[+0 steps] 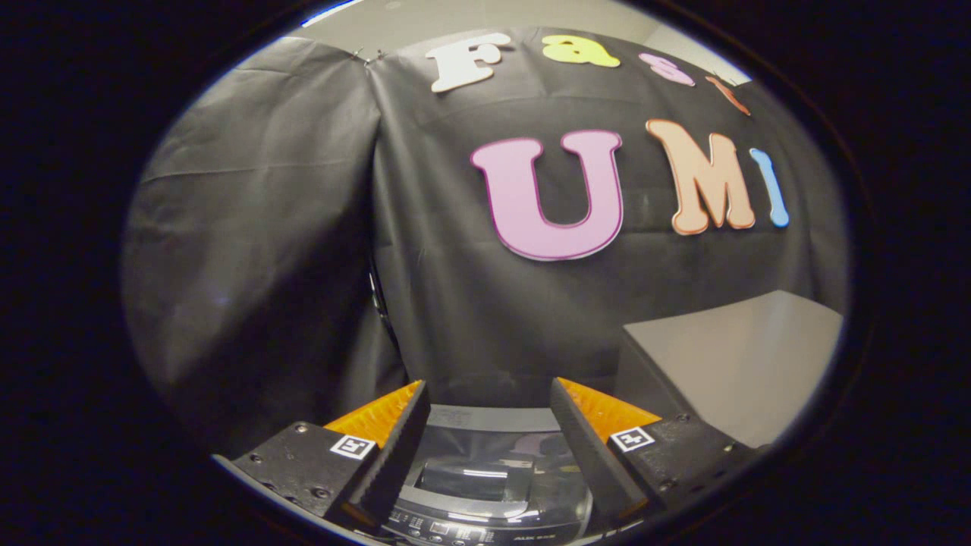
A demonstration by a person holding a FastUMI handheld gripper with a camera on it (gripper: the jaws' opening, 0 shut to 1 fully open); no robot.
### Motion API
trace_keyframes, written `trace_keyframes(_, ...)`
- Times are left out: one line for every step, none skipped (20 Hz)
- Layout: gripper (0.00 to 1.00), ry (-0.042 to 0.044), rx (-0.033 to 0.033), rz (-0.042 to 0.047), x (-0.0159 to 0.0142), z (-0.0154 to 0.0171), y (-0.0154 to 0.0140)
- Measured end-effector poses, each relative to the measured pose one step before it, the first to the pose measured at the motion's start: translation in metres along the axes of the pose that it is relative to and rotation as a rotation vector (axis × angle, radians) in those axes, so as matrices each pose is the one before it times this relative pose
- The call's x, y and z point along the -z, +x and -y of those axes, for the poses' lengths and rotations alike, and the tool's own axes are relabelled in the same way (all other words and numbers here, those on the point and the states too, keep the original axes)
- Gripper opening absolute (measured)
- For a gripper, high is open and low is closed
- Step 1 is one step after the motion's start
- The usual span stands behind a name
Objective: Put the clothes into the washing machine and then close the washing machine lid.
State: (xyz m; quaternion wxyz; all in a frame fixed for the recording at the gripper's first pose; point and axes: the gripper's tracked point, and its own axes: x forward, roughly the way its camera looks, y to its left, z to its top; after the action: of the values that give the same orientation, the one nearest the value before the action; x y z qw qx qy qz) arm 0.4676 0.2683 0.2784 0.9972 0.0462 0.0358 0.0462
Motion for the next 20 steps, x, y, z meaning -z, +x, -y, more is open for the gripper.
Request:
trace_keyframes(0.97,-0.00060,0.00559,0.01911,-0.00900,0.00685,-0.01243)
trace_keyframes(0.97,0.00115,0.00573,0.01844,-0.00717,0.00642,-0.01242)
trace_keyframes(0.97,0.00529,0.00944,0.01768,-0.00695,0.00830,-0.01141)
trace_keyframes(0.97,0.00394,0.00948,0.01765,-0.00957,0.01175,-0.01234)
trace_keyframes(0.97,-0.00243,0.00825,0.01741,-0.00747,0.00961,-0.00979)
trace_keyframes(0.97,-0.00873,0.01146,0.01613,-0.00588,0.01182,-0.01020)
trace_keyframes(0.96,-0.01471,0.01528,0.01859,-0.00647,0.01375,-0.01073)
trace_keyframes(0.96,-0.01508,0.02146,0.01575,-0.00482,0.01697,-0.00949)
trace_keyframes(0.96,-0.00767,0.02146,0.01381,-0.00444,0.01625,-0.01070)
trace_keyframes(0.96,-0.00175,0.01401,0.01208,-0.00154,0.01379,-0.00970)
trace_keyframes(0.96,0.00682,0.01212,0.00977,-0.00126,0.01388,-0.00961)
trace_keyframes(0.96,0.00823,0.00790,0.01058,-0.00109,0.01312,-0.00876)
trace_keyframes(0.96,0.00290,0.00264,0.01355,-0.00226,0.01266,-0.00989)
trace_keyframes(0.96,-0.00257,0.00486,0.01580,-0.00100,0.01386,-0.00883)
trace_keyframes(0.96,-0.00802,0.00683,0.01146,0.00054,0.01424,-0.00940)
trace_keyframes(0.96,-0.00524,0.00715,0.00870,0.00470,0.01395,-0.00859)
trace_keyframes(0.96,0.00300,0.00209,0.00436,0.00522,0.01115,-0.00791)
trace_keyframes(0.97,0.00849,-0.00483,0.00209,0.00662,0.00902,-0.01276)
trace_keyframes(0.97,0.01384,-0.00789,0.01021,0.00481,0.00779,-0.01048)
trace_keyframes(0.97,0.01017,-0.00464,0.01975,0.00409,0.00767,-0.01145)
